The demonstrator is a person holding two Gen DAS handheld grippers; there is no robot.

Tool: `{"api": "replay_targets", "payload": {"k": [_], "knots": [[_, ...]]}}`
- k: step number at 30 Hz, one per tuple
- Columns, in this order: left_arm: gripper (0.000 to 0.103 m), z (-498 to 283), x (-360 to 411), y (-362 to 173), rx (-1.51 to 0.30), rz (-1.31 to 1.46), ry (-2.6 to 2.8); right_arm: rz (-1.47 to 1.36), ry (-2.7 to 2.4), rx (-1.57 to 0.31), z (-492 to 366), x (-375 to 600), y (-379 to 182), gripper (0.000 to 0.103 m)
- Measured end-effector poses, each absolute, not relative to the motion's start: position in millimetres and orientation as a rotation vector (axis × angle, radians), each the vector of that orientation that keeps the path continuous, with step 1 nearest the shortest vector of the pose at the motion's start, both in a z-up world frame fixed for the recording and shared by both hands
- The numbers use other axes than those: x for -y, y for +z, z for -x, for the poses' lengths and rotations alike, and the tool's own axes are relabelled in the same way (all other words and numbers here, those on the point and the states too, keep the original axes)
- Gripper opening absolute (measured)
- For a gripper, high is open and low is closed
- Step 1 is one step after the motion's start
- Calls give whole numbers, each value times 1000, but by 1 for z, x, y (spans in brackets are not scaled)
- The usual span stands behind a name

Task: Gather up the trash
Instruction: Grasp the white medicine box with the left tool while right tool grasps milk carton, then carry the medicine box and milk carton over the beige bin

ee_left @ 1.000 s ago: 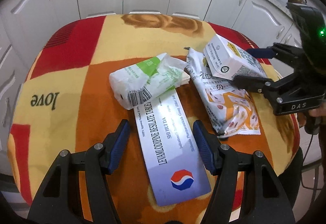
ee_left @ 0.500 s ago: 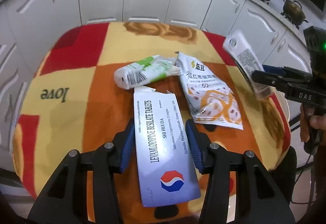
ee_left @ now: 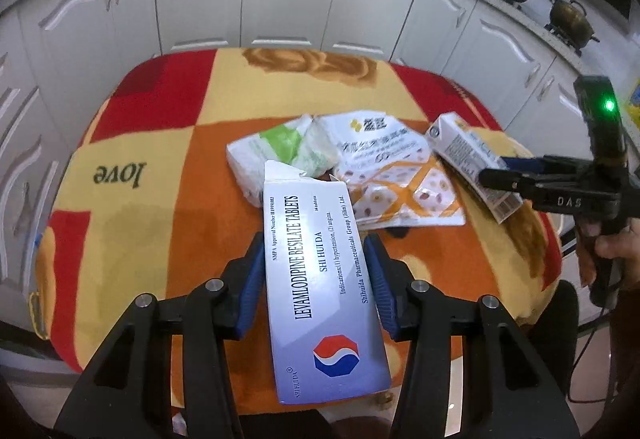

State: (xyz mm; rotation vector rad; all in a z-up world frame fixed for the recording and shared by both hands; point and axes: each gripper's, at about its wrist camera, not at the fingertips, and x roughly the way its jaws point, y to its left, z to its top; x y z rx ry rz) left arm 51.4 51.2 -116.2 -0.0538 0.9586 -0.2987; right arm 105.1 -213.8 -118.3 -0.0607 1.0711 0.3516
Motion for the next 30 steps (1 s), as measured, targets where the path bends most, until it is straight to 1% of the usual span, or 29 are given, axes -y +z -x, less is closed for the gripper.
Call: {"api": "replay_targets", "payload": {"k": [3, 5, 7, 10, 11, 12, 13, 14, 23, 30], "knots": [[47, -54, -50, -127, -978, 30, -277, 88, 334, -1069, -110, 208, -120, 60], [47, -57, -51, -135, -988, 35, -265, 92, 328, -1068, -117, 203, -122, 68], [49, -61, -51, -143, -1002, 46, -255, 94, 323, -1071, -121, 201, -124, 69], [50, -61, -47, -145, -978, 27, -237, 91, 313, -1080, -128, 196, -133, 69], [50, -61, -44, -145, -974, 12, -229, 91, 311, -1083, -129, 196, -135, 66], [49, -60, -43, -145, -970, 6, -223, 90, 311, -1086, -128, 195, -138, 59], [47, -59, -42, -145, -967, 1, -217, 90, 313, -1089, -128, 194, -141, 51], [44, -58, -42, -145, -965, -1, -213, 94, 313, -1070, -125, 195, -140, 51], [44, -42, -43, -122, -924, -25, -174, 75, 314, -1001, -96, 209, -114, 50], [44, -28, -32, -95, -853, -71, -175, 51, 310, -959, -76, 221, -96, 50]]}}
